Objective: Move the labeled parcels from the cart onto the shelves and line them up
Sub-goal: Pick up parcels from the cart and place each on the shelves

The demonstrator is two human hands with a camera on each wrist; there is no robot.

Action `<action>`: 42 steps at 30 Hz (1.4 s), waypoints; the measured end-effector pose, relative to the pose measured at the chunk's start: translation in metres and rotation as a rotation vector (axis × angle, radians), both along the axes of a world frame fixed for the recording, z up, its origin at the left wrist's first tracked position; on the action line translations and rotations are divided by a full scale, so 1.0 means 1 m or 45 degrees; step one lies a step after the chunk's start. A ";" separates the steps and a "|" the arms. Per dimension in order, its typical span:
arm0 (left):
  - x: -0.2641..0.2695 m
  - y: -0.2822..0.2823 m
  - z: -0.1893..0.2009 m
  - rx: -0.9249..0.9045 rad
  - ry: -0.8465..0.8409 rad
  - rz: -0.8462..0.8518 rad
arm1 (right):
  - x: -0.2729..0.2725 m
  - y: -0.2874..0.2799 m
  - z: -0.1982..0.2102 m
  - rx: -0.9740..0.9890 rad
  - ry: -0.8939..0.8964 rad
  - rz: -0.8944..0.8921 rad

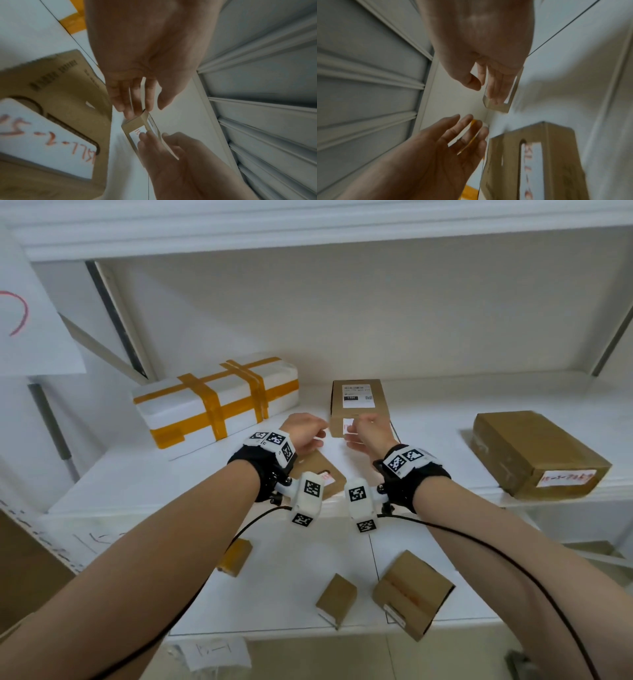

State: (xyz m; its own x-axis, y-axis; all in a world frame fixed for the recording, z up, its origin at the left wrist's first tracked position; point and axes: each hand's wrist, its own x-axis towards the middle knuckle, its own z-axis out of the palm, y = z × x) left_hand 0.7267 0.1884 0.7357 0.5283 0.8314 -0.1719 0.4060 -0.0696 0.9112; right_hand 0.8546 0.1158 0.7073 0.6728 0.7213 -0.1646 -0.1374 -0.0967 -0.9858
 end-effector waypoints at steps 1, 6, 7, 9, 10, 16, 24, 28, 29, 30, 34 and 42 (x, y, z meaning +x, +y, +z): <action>-0.008 -0.002 0.001 -0.004 -0.039 0.029 | -0.010 -0.001 0.004 0.015 -0.003 0.030; -0.062 -0.003 -0.005 0.101 -0.120 0.083 | -0.077 0.000 0.012 0.016 -0.114 0.206; -0.073 -0.003 -0.007 0.105 -0.151 0.101 | -0.090 0.001 0.011 0.015 -0.150 0.235; -0.097 -0.003 -0.012 0.100 -0.197 0.151 | -0.117 0.003 0.007 0.036 -0.219 0.295; -0.111 -0.004 -0.016 0.105 -0.207 0.181 | -0.133 0.003 0.003 0.050 -0.247 0.331; -0.206 -0.011 -0.052 0.062 -0.247 0.384 | -0.227 0.011 -0.029 0.058 -0.295 0.418; -0.345 -0.008 -0.128 -0.045 -0.283 0.571 | -0.360 0.023 -0.094 -0.001 -0.335 0.560; -0.412 -0.016 -0.185 -0.172 -0.254 0.662 | -0.420 0.021 -0.146 -0.092 -0.342 0.652; -0.428 -0.019 -0.200 -0.206 -0.232 0.680 | -0.433 0.020 -0.159 -0.126 -0.354 0.670; -0.443 -0.023 -0.215 -0.236 -0.206 0.699 | -0.446 0.018 -0.173 -0.162 -0.360 0.688; -0.493 -0.042 -0.264 -0.336 -0.079 0.764 | -0.493 0.012 -0.228 -0.245 -0.313 0.740; -0.586 -0.082 -0.351 -0.631 -0.012 0.756 | -0.576 -0.013 -0.327 -0.458 -0.253 0.896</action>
State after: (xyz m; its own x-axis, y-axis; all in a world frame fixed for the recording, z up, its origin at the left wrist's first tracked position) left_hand 0.1410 0.1064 0.3851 0.0212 0.8029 -0.5957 0.2398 0.5744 0.7827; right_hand 0.2781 0.1032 0.3799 0.1228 0.9116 -0.3923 0.2474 -0.4109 -0.8775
